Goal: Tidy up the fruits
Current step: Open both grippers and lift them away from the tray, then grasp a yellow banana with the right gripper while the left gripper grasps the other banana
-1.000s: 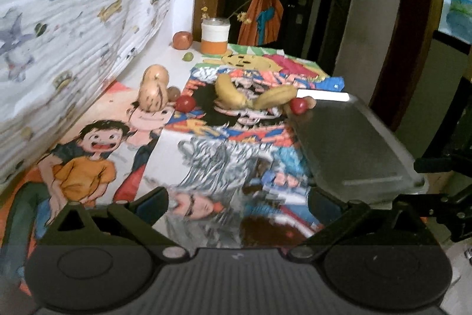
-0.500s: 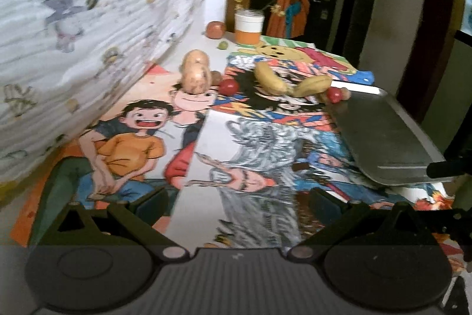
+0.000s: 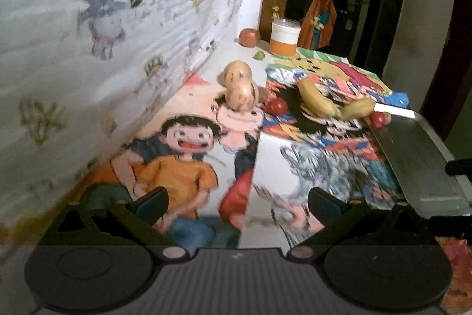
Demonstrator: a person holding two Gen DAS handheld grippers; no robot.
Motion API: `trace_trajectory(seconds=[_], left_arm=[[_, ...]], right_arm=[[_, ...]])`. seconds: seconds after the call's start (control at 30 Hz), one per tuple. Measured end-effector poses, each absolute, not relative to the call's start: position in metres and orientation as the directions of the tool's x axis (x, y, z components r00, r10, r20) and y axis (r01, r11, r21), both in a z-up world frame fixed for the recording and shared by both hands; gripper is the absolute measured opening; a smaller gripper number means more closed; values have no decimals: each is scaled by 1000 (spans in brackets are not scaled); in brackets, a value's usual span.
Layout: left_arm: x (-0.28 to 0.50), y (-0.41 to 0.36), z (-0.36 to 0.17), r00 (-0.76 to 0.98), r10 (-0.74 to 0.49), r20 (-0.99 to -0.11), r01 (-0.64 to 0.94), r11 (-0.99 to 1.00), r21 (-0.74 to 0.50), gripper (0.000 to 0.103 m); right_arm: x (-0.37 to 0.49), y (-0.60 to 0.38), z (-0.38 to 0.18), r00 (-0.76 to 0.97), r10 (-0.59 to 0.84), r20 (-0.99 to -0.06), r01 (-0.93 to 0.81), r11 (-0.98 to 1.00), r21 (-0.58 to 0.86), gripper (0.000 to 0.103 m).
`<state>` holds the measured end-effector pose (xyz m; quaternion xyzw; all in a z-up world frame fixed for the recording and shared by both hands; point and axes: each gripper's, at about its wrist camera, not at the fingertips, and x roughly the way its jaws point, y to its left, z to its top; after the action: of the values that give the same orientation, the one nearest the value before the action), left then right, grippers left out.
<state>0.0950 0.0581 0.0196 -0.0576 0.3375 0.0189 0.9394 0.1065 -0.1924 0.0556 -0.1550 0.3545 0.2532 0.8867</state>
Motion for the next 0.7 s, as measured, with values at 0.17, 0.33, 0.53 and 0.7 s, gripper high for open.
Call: trace_trajectory(seconds=[0.17, 0.33, 0.53, 0.7], left_arm=[[115, 63, 23, 782, 2, -624, -71, 994, -86, 103], [135, 66, 20, 778, 3, -628, -76, 993, -89, 103], [157, 65, 16, 771, -7, -636, -70, 993, -96, 103], [177, 57, 18, 770, -23, -637, -55, 993, -102, 103]], right_arm=[[134, -186, 65, 647, 324, -691, -566, 811, -149, 102], [157, -184, 68, 654, 327, -682, -578, 797, -172, 102], [183, -184, 62, 658, 317, -683, -593, 778, -210, 102], [203, -189, 57, 673, 324, -665, -616, 743, -262, 102]])
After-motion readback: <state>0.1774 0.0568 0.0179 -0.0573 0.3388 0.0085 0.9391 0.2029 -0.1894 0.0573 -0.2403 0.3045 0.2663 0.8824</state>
